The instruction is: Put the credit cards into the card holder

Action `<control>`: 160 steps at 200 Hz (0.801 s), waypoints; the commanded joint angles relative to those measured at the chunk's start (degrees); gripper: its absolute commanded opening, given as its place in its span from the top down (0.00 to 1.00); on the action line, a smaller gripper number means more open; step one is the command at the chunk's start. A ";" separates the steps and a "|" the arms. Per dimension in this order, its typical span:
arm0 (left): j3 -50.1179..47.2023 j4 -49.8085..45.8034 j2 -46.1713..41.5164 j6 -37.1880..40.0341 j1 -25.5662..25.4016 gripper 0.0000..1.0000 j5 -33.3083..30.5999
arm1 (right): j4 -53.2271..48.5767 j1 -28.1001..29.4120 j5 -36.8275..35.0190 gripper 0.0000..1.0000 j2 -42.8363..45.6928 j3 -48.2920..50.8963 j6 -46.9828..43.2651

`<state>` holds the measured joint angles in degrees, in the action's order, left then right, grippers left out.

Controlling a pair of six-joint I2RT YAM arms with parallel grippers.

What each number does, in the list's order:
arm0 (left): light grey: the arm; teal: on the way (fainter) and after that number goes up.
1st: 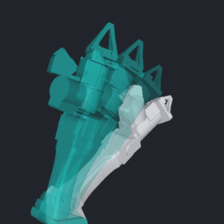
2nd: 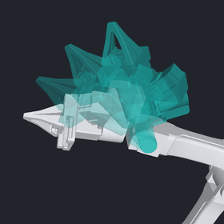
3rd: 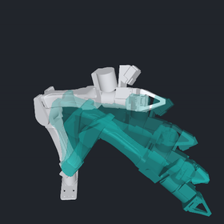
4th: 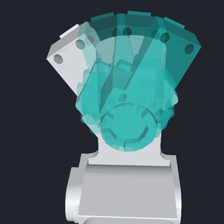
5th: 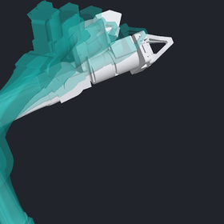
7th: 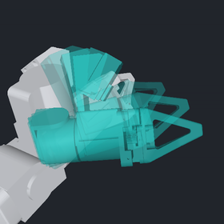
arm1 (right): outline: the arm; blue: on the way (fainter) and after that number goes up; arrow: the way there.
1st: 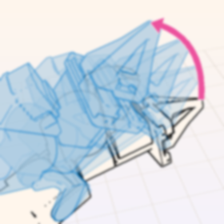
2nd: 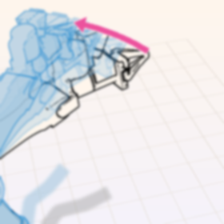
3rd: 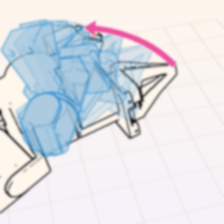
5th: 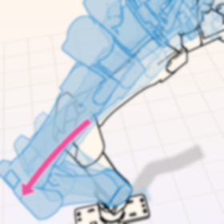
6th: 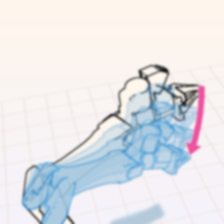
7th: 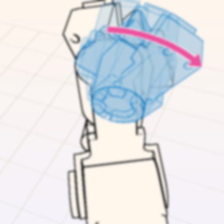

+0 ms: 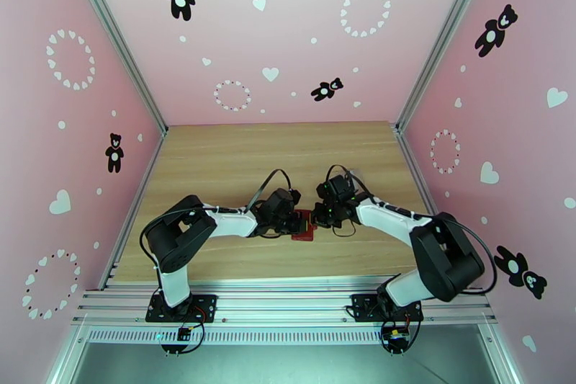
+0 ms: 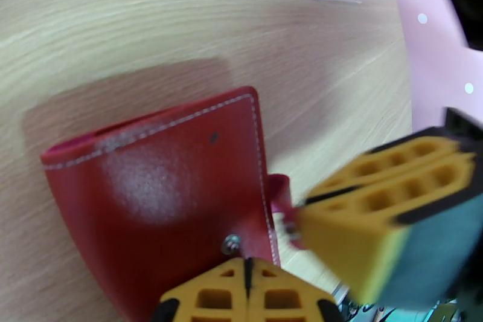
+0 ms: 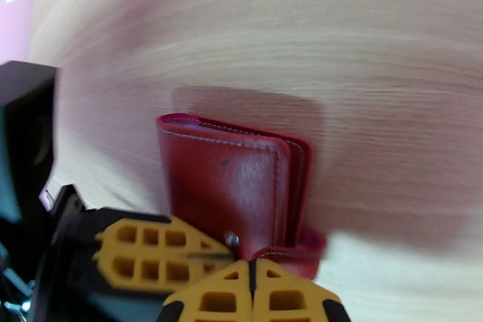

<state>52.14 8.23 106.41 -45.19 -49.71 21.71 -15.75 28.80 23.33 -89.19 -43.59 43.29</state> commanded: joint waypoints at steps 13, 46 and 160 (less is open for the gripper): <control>-0.81 -4.64 -5.88 1.66 -0.56 0.97 -0.89 | 3.60 0.32 1.35 1.00 -3.57 -0.04 1.36; -3.68 -8.43 -11.29 1.62 -0.36 0.92 -3.68 | 2.98 0.34 0.67 1.00 -3.89 -0.26 0.92; 2.10 -18.42 -0.97 4.41 0.50 0.79 -10.13 | 0.75 0.39 1.29 1.00 -3.35 -2.33 0.44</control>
<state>53.12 -7.81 101.56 -42.17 -49.32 12.64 -12.25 28.75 25.06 -91.35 -44.73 43.97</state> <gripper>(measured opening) 0.221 0.054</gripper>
